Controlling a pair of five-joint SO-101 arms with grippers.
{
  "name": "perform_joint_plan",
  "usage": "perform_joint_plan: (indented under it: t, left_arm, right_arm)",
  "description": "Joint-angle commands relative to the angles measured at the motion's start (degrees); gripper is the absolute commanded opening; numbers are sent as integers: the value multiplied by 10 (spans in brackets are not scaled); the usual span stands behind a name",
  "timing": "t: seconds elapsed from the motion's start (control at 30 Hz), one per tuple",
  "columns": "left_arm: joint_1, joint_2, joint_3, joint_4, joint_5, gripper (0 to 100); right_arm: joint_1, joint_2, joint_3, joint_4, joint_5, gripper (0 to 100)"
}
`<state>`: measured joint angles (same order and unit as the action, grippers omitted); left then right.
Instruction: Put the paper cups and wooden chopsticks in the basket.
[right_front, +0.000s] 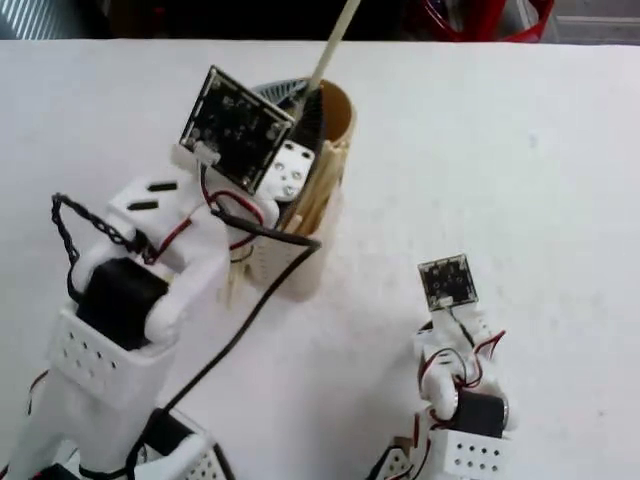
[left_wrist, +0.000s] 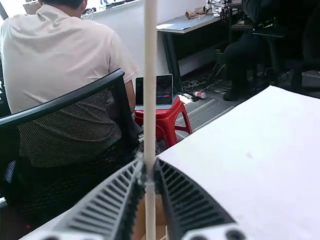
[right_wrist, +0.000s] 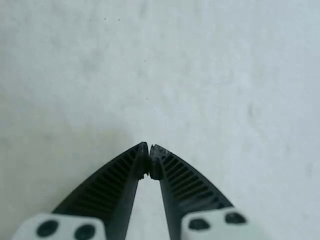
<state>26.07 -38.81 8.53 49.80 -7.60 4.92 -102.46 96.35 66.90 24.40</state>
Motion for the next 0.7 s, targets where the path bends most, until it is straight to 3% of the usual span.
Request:
perform_joint_plan:
  t: [0.0,0.33,0.67]
  left_arm:
    - [5,3,-23,-15,12,27]
    - [1,3,-23,-13,13,87]
    - [-22,0,-24,2,10,79]
  right_arm:
    - [-1,-1,5,-7,-1,18]
    - [-1,-1,5,-7,-1,18]
    - [-1,-1,5,-7,-1,18]
